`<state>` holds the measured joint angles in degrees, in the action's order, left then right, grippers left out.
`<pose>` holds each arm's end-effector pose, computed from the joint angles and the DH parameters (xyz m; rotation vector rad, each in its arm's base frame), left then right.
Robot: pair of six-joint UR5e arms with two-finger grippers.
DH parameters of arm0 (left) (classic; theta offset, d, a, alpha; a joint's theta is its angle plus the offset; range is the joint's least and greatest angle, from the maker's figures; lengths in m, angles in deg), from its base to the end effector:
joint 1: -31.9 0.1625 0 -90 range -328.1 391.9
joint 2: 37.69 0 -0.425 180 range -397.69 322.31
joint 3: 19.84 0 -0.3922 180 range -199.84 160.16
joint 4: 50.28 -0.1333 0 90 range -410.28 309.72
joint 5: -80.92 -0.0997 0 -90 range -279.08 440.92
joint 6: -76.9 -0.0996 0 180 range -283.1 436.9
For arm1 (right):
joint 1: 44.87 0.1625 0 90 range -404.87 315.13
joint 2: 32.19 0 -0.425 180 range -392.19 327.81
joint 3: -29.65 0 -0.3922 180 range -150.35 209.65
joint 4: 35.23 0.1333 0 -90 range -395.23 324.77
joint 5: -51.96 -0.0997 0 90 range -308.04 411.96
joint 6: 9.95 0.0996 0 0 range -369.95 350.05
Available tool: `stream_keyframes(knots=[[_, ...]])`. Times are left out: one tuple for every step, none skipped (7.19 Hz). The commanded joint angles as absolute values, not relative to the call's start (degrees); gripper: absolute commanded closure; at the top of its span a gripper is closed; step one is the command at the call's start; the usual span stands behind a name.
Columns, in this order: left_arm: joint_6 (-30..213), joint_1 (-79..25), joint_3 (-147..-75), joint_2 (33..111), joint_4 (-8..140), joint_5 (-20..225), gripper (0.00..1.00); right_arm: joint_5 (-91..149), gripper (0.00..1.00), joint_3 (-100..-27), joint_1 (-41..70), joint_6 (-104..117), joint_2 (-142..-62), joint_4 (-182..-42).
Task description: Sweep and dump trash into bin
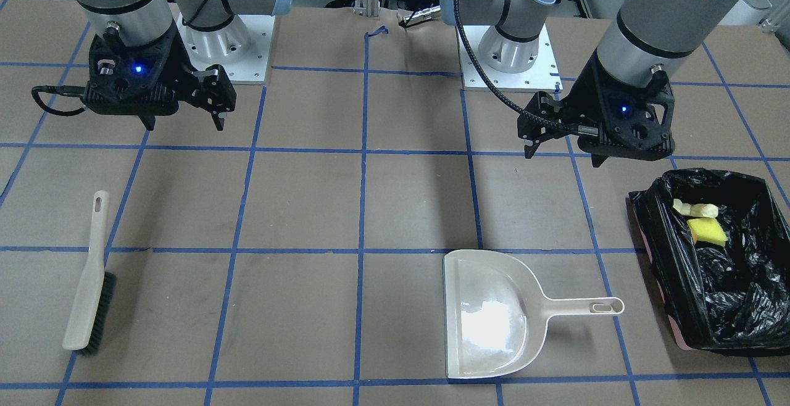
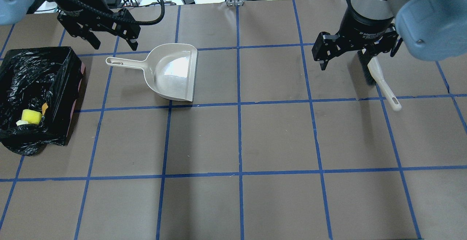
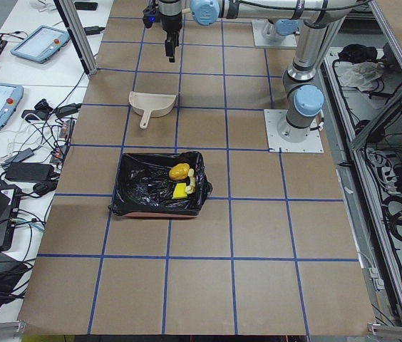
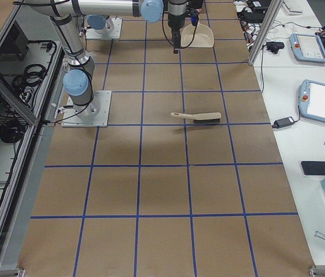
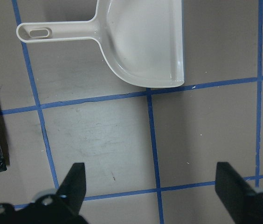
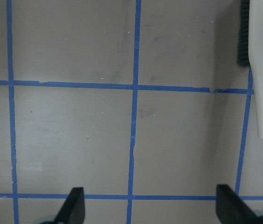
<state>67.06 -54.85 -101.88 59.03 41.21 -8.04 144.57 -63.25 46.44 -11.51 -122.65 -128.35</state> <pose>-0.1042 -0.5479 0.4930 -0.1794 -3.1179 -0.0035 0.1399 -0.4862 0.4725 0.0771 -3.0950 0.0182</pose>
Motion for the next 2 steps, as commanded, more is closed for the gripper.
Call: stream_keyframes(knots=[[67.06,-54.85,-102.28,58.91,41.04,-7.85,0.0,144.6,0.0,-63.25,46.44,-11.44,-122.54,-128.22],[67.06,-54.85,-102.36,58.82,41.13,-8.02,0.0,144.68,0.0,-63.25,46.44,-11.44,-122.63,-128.04]])
